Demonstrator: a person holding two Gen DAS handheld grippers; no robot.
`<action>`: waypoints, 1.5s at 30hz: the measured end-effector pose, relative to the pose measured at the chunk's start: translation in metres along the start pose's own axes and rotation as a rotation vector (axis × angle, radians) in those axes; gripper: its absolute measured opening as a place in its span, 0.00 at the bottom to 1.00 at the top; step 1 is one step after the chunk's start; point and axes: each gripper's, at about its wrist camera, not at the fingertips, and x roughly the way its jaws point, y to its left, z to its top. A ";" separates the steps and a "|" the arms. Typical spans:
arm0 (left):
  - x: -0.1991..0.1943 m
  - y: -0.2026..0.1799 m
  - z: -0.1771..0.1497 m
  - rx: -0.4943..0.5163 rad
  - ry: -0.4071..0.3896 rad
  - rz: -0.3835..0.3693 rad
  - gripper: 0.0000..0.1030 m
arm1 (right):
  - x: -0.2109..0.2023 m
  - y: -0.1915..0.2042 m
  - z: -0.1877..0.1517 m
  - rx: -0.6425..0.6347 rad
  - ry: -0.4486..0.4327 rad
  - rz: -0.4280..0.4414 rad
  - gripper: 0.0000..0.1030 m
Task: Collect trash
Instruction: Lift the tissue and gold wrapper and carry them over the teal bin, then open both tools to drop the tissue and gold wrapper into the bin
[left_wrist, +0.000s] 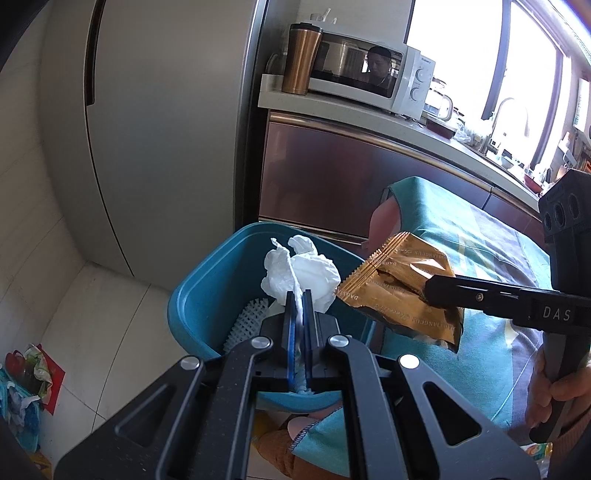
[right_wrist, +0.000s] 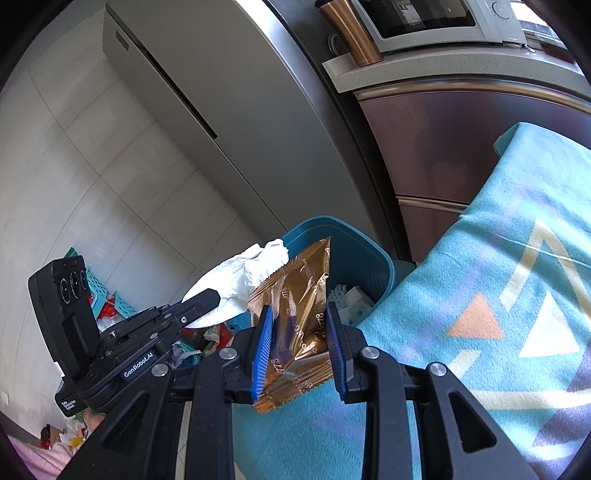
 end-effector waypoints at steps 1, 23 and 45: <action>0.001 0.001 0.000 0.000 0.003 0.002 0.04 | 0.002 0.000 0.001 0.000 0.002 -0.003 0.26; 0.031 0.012 -0.006 -0.024 0.060 0.028 0.04 | 0.049 0.008 0.015 -0.023 0.071 -0.098 0.27; 0.054 0.013 -0.010 -0.042 0.099 0.025 0.06 | 0.077 0.020 0.027 -0.083 0.141 -0.155 0.35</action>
